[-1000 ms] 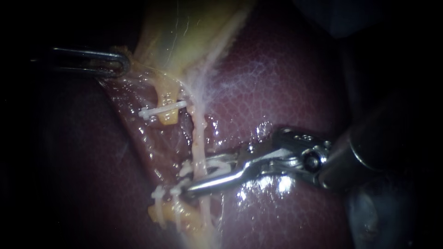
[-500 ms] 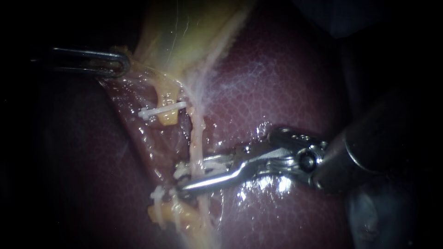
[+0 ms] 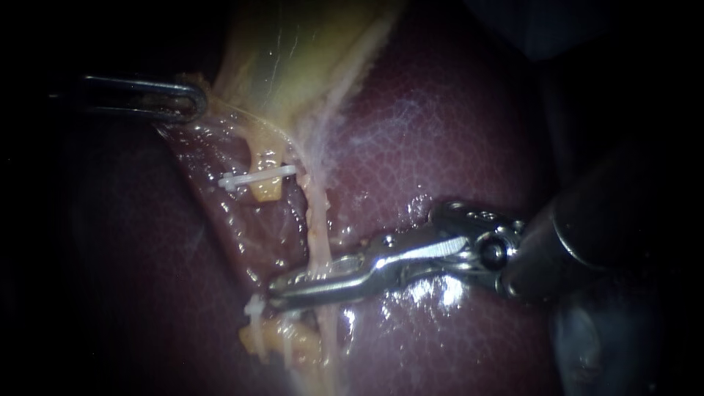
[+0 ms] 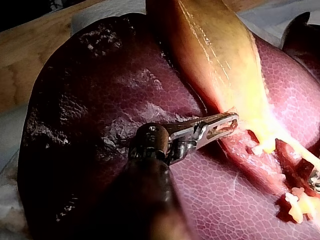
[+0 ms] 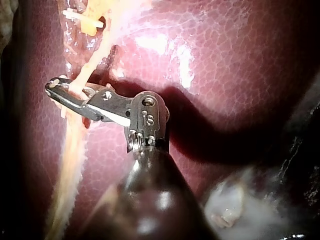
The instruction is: Clipping second clip right tube
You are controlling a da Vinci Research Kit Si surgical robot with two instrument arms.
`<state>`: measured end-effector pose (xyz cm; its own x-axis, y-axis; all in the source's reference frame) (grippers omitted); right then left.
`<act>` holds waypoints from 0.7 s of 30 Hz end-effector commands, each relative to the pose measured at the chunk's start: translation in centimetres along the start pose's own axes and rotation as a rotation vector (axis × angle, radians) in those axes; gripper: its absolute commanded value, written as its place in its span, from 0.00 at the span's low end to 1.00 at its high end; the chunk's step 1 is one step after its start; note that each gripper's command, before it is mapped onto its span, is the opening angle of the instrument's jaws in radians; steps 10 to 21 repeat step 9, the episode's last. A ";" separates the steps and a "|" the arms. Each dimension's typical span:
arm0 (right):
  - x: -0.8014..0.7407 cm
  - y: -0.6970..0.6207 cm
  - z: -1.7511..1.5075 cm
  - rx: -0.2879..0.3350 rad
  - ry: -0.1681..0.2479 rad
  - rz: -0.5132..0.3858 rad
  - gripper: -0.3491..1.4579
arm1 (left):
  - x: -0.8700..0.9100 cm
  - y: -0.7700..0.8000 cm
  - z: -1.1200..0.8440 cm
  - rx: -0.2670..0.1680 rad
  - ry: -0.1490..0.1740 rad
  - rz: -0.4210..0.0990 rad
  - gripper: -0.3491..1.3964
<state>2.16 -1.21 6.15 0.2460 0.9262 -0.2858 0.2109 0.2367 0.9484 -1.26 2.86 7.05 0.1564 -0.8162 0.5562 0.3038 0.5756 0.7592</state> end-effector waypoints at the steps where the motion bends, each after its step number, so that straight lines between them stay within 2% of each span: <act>1: 0.00 0.00 0.00 0.000 0.001 0.000 0.00 | 0.00 0.00 0.00 0.000 0.000 0.000 0.00; 21: 0.00 0.00 0.00 0.000 0.001 -0.001 0.00 | 0.00 0.00 0.00 0.000 0.000 0.000 0.00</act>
